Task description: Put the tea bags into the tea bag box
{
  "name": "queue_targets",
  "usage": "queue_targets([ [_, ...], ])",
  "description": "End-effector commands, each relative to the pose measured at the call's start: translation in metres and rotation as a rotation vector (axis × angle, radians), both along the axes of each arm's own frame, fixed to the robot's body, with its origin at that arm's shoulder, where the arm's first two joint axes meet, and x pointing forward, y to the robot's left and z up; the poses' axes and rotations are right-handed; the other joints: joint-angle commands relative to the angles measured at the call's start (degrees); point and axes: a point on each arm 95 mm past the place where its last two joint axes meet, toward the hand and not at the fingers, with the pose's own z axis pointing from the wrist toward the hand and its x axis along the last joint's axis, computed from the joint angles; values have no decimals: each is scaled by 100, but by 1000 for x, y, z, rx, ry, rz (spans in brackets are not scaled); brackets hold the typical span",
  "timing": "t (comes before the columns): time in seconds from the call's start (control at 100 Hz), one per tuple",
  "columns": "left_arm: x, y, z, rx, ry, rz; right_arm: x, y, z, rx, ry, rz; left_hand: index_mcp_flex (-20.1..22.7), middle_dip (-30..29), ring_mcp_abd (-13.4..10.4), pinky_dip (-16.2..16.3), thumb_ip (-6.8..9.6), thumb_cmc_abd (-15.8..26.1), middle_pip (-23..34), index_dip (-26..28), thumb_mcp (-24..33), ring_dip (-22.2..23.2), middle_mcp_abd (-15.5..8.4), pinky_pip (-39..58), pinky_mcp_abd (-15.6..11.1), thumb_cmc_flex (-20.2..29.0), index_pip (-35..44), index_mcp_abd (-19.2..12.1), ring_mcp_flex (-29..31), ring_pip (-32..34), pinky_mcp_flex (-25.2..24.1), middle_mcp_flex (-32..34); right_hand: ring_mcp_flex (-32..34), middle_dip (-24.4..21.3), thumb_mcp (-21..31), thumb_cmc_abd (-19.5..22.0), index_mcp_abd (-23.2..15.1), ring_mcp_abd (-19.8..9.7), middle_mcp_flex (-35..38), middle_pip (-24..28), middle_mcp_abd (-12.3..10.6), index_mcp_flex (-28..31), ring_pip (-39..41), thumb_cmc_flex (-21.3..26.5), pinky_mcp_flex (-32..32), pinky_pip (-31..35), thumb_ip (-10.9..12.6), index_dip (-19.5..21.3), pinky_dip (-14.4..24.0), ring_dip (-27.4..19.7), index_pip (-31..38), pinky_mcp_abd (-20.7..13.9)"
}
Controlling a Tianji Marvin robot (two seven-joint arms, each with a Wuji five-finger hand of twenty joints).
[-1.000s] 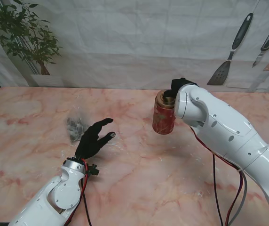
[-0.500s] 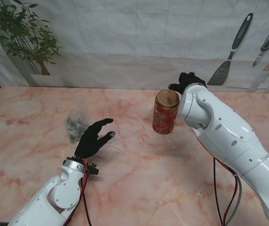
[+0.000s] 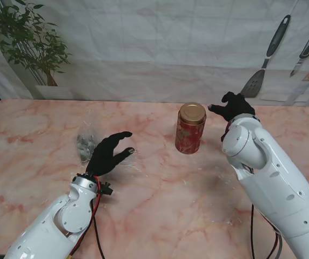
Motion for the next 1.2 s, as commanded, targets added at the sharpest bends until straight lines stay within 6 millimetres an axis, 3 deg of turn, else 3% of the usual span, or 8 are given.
queue_targets([
  [0.0,6,-2,6,8,-11,-12,-12,-4,-14,12,34,14,81,43,-165,110,152,18,-63,6,-118,-23,-244,167,-100,-255,-56,-182,39,-235,-111,67,-178,-125,-31,-160,41,67,28,-193,74,-12,-139,-150,-128,-149,57,-68,-139,-125,-23,150],
  [0.04,8,-2,7,12,-15,-14,-19,-9,-16,33,35,21,84,40,-179,102,154,22,-74,5,-114,-28,-260,150,-98,-266,-65,-180,33,-252,-141,70,-275,-179,-62,-171,38,42,7,-312,70,-25,-225,-133,-210,-227,54,-90,-185,-167,-55,108],
  [0.13,11,-3,9,24,-30,-17,-33,-21,-24,76,46,44,80,28,-233,74,156,42,-106,0,-115,-36,-275,89,-88,-309,-92,-202,31,-286,-225,70,-564,-333,-93,-132,38,-344,-139,-631,-138,-77,-510,-124,-620,-514,50,-140,-324,-332,-178,-550],
  [0.19,14,-4,10,30,-37,-18,-43,-28,-32,89,42,49,77,16,-282,54,157,58,-132,-7,-113,-48,-293,51,-94,-334,-115,-210,22,-319,-259,69,-666,-420,-76,-104,10,-483,-212,-750,-243,-61,-617,-131,-766,-588,46,-196,-351,-393,-304,-794],
  [0.38,21,-7,12,29,-47,-28,-69,-43,-52,161,18,97,124,-53,-424,-41,162,99,-235,-105,-108,-96,-321,-116,-151,-394,-287,-212,-20,-439,-403,69,-974,-1017,-64,2,-82,-854,-199,-1488,-550,-88,-940,-177,-1098,-818,37,-478,-437,-575,-998,-1231],
  [0.58,25,-8,13,26,-53,-38,-95,-52,-69,219,15,205,188,-197,-773,-260,163,207,-382,-265,-110,-218,-361,-485,-426,-476,-506,-194,-135,-607,-663,20,-1253,-1439,-197,48,-156,-991,-216,-2070,-646,-161,-1146,-162,-1291,-1031,23,-625,-486,-684,-1321,-1348],
  [1.0,24,-2,4,12,-36,-65,-126,-46,-103,282,23,335,253,-233,-775,-327,168,258,-369,-281,-112,-280,-366,-546,-433,-527,-539,-171,-164,-622,-666,72,-1361,-1425,-508,137,-308,-1009,-215,-2439,-668,-238,-1239,-123,-1320,-1311,31,-554,-372,-749,-1694,-1370],
  [1.19,15,1,-5,15,-30,-68,-137,-44,-121,308,21,345,234,-220,-762,-318,171,258,-349,-274,-108,-276,-380,-511,-425,-525,-543,-158,-159,-609,-654,80,-1310,-1266,-498,65,-324,-993,-220,-2344,-667,-162,-1226,-87,-1282,-1371,35,-453,-284,-747,-1717,-1362],
])
